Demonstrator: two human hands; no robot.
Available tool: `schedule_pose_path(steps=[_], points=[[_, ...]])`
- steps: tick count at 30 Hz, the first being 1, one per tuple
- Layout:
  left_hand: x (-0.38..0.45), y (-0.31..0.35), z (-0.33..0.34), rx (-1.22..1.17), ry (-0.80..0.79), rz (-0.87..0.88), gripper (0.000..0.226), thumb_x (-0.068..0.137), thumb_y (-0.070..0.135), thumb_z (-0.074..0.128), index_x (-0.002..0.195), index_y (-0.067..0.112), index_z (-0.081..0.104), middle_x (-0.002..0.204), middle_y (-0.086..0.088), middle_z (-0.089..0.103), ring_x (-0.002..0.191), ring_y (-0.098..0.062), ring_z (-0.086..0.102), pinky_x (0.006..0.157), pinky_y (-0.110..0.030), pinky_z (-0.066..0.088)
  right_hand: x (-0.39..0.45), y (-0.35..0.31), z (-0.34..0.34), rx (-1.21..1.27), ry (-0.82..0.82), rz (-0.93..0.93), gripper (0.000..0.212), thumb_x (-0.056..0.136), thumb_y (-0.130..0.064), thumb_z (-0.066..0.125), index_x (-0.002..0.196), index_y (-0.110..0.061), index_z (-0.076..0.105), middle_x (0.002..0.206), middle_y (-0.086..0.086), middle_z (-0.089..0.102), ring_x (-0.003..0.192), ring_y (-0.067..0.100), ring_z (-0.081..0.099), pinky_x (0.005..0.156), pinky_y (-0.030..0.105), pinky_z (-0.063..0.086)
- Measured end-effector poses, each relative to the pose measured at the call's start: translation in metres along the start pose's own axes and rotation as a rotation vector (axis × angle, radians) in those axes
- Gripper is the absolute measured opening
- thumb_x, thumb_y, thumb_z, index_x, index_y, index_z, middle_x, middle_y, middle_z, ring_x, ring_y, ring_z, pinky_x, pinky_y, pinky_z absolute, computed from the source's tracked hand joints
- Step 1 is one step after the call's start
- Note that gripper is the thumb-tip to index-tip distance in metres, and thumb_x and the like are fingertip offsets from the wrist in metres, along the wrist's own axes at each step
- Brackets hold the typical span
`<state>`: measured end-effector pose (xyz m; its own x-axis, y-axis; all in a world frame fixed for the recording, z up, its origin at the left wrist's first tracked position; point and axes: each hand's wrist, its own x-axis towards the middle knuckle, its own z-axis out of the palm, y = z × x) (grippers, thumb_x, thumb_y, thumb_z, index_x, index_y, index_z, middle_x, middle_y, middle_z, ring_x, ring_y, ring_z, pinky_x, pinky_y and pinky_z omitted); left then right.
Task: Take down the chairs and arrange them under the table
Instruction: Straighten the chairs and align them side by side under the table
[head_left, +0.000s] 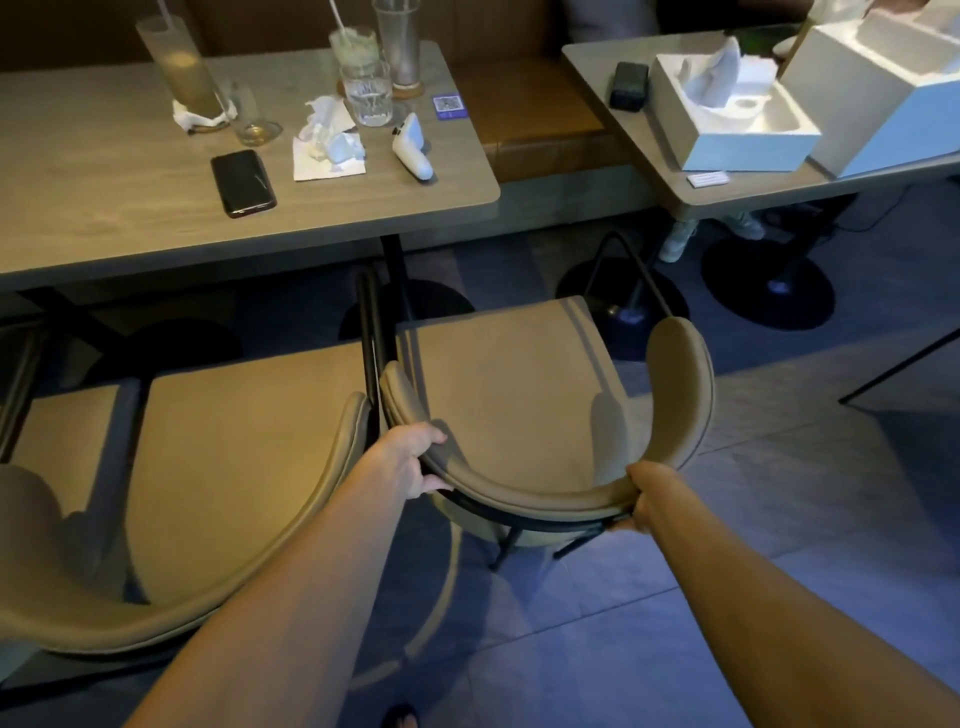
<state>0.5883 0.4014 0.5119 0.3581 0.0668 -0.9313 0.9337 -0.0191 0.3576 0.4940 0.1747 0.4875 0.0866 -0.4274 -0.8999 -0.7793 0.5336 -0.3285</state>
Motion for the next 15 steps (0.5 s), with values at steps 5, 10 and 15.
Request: schedule_pose_path(steps=[5,10,15], points=[[0.0,-0.006,-0.006,0.027,-0.043,0.022,0.058,0.093,0.004,0.06,0.145,0.008,0.036,0.151,-0.019,0.035,0.13,-0.04,0.047,0.095,-0.056,0.05,0.035,0.009,-0.007,0.025,0.011,-0.077,0.037,0.099,-0.014,0.055,0.134,-0.005,0.049,0.13,0.022,0.06,0.112,0.046,0.06,0.044,0.069,0.048],[0.004,-0.007,-0.011,0.027,-0.065,0.024,0.058,0.091,0.006,0.065,0.143,0.01,0.04,0.15,-0.016,0.038,0.124,-0.039,0.053,0.088,-0.056,0.054,0.038,0.016,-0.008,0.011,0.06,-0.162,0.035,0.096,-0.014,0.057,0.129,-0.003,0.05,0.118,0.023,0.061,0.089,0.041,0.059,0.027,0.053,0.045],[0.01,0.002,-0.016,0.039,-0.085,0.006,0.062,0.093,0.004,0.062,0.147,0.008,0.033,0.155,-0.018,0.028,0.135,-0.044,0.037,0.094,-0.056,0.05,0.026,0.018,-0.002,0.036,0.147,-0.197,0.035,0.092,-0.003,0.058,0.126,-0.002,0.05,0.117,0.025,0.061,0.089,0.039,0.057,0.03,0.051,0.047]])
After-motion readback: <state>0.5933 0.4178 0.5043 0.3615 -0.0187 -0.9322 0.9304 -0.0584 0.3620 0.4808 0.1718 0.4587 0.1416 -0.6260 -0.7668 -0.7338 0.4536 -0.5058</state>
